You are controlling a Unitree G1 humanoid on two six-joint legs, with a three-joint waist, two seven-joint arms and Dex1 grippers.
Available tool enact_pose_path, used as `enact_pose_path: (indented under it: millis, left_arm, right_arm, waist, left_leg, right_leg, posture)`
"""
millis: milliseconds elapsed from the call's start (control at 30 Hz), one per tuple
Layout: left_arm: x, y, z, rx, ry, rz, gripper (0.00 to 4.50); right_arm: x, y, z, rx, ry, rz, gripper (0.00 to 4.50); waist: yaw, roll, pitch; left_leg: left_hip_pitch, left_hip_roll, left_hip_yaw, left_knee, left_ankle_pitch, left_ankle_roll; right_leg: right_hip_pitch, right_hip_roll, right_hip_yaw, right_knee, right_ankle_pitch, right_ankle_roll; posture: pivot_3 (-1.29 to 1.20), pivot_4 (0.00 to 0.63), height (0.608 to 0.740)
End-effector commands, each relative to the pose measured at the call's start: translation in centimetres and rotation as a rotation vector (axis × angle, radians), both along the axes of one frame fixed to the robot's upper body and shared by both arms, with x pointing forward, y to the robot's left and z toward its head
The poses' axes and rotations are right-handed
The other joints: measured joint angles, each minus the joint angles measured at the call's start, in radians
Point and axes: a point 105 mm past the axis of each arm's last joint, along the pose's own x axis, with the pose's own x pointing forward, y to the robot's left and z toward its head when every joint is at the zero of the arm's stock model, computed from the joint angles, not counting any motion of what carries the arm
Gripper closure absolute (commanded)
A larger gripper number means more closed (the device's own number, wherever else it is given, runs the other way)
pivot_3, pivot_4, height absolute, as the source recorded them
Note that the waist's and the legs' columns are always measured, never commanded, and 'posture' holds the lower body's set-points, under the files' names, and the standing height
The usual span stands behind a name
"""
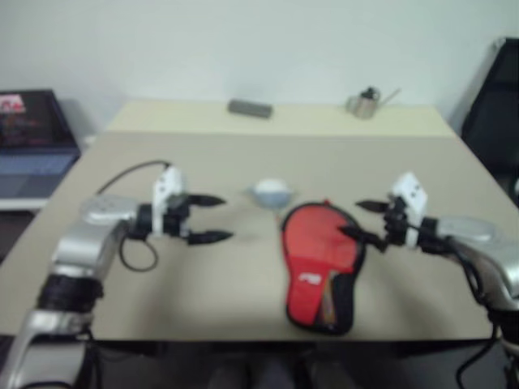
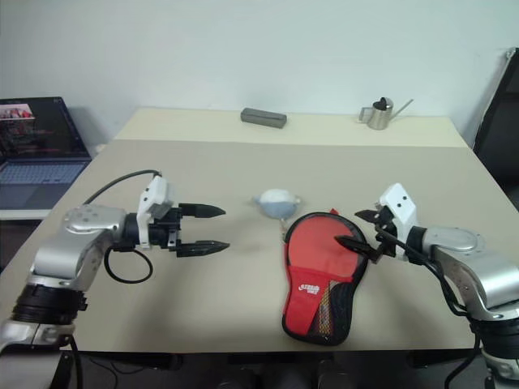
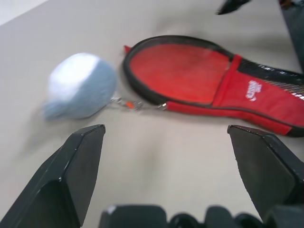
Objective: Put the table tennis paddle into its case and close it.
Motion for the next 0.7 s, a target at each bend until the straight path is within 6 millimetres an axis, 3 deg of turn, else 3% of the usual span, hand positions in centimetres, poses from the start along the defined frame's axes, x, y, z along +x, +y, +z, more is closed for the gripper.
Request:
enact_pose_path:
  millis: [33, 267, 700]
  left_arm:
    - [0.0, 0.5, 2.2, 0.008, -0.088, 0.004, 0.00]
    - [0.2, 0.7, 2.5, 0.013, -0.103, 0.026, 0.00]
    - [0.7, 0.8, 2.8, 0.026, -0.110, 0.015, 0.00]
  right_arm:
    - [-1.1, 1.3, 1.2, 0.005, -0.031, 0.110, 0.03]
    - [-1.4, 2.6, 1.1, -0.011, -0.027, 0.187, 0.03]
    - [1.8, 4.6, -2.1, -0.075, -0.029, 0.183, 0.03]
  waist:
    - [0.000, 0.000, 0.000]
    - [0.000, 0.000, 0.000]
    - [-0.001, 0.000, 0.000]
  left_leg:
    - [0.000, 0.000, 0.000, 0.000, 0.000, 0.000]
    - [0.000, 0.000, 0.000, 0.000, 0.000, 0.000]
    - [0.000, 0.000, 0.000, 0.001, 0.000, 0.000]
  right_leg:
    - [0.000, 0.000, 0.000, 0.000, 0.000, 0.000]
    - [0.000, 0.000, 0.000, 0.000, 0.000, 0.000]
    - [-0.001, 0.000, -0.001, 0.001, 0.000, 0.000]
  posture:
    - [0.00, 0.150, 0.740]
    - [0.00, 0.150, 0.740]
    - [0.00, 0.150, 0.740]
